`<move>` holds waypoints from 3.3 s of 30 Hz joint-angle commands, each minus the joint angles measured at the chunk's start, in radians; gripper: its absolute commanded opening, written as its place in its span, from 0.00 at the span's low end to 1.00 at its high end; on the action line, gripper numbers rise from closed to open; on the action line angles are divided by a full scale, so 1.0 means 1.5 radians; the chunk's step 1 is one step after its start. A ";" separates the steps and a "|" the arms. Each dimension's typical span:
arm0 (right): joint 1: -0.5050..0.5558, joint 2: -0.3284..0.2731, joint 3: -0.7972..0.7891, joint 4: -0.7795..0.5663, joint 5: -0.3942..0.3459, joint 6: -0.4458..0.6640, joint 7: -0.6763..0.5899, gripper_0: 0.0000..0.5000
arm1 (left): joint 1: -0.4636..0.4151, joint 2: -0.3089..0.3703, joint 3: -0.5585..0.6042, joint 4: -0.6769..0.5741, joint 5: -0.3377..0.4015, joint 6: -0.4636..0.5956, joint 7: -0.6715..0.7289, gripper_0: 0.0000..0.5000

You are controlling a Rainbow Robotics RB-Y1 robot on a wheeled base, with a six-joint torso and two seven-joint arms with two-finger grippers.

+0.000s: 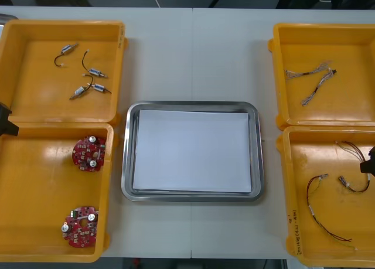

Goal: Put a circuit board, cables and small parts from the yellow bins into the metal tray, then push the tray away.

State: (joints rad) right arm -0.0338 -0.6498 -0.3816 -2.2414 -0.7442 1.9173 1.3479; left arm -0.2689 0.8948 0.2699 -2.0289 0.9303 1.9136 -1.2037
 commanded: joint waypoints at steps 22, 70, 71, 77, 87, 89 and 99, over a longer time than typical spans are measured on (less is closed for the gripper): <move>-0.004 -0.031 -0.020 -0.006 -0.008 0.002 -0.015 1.00 | 0.008 0.027 0.021 -0.017 0.005 0.004 -0.052 1.00; 0.037 -0.004 -0.048 0.174 0.039 -0.175 0.021 1.00 | 0.202 0.013 -0.040 -0.111 0.043 -0.331 -0.117 1.00; 0.037 -0.004 -0.047 0.179 0.038 -0.180 0.021 1.00 | 0.209 0.013 -0.043 -0.113 0.045 -0.344 -0.126 1.00; 0.038 -0.003 -0.034 0.206 0.038 -0.206 0.021 1.00 | 0.242 0.013 -0.072 -0.120 0.038 -0.411 -0.184 1.00; 0.037 -0.003 -0.005 0.261 0.037 -0.269 0.021 1.00 | 0.248 0.013 -0.113 -0.150 0.015 -0.418 -0.245 1.00; 0.037 -0.003 0.002 0.275 0.037 -0.283 0.021 1.00 | 0.249 0.013 -0.127 -0.163 -0.010 -0.418 -0.248 1.00; 0.043 0.003 0.033 0.290 0.045 -0.306 0.008 1.00 | 0.249 0.013 -0.218 -0.181 -0.113 -0.464 -0.256 1.00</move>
State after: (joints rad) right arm 0.0047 -0.6568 -0.3433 -1.8018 -0.6811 1.4690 1.3485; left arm 0.0809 0.8942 -0.0121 -2.2655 0.7933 1.2487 -1.5653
